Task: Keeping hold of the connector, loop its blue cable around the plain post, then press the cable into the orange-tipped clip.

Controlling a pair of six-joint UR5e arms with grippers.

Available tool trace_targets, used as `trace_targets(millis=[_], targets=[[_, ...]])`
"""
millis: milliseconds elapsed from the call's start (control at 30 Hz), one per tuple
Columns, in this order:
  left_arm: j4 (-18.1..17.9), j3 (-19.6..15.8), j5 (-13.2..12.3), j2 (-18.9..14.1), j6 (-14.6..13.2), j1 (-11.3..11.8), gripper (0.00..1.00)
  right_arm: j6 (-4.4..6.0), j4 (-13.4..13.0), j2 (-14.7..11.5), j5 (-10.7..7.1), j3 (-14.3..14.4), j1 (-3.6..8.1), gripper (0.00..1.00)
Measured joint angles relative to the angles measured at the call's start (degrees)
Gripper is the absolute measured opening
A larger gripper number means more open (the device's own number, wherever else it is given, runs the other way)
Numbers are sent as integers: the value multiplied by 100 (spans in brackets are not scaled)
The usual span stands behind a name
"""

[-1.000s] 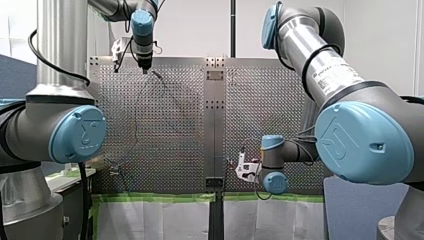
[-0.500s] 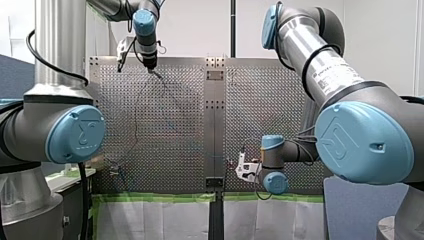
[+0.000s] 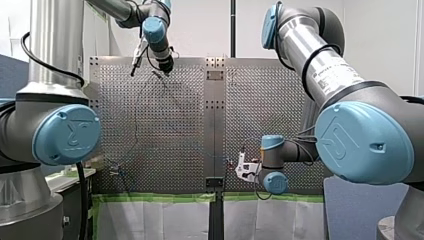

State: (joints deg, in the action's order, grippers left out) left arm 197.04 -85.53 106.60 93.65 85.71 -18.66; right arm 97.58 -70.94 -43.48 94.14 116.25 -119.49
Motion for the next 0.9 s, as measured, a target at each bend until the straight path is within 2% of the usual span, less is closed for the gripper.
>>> trace_targets(millis=[167,267,600,767,900], targets=[[-293,0,282,285,-292,-292,100,11,-15,0,0,0,0,0],[-448,-1,437,439,-447,-386,100,15,-22,0,0,0,1,0],[-962,-1,967,645,-956,-353,100,23,-29,0,-20,0,-16,0],[-1067,2,1220,884,-1190,-343,100,21,-26,0,-24,0,-25,0],[-1150,1,1350,1085,-1267,-335,100,30,-21,1,-24,0,-26,0]])
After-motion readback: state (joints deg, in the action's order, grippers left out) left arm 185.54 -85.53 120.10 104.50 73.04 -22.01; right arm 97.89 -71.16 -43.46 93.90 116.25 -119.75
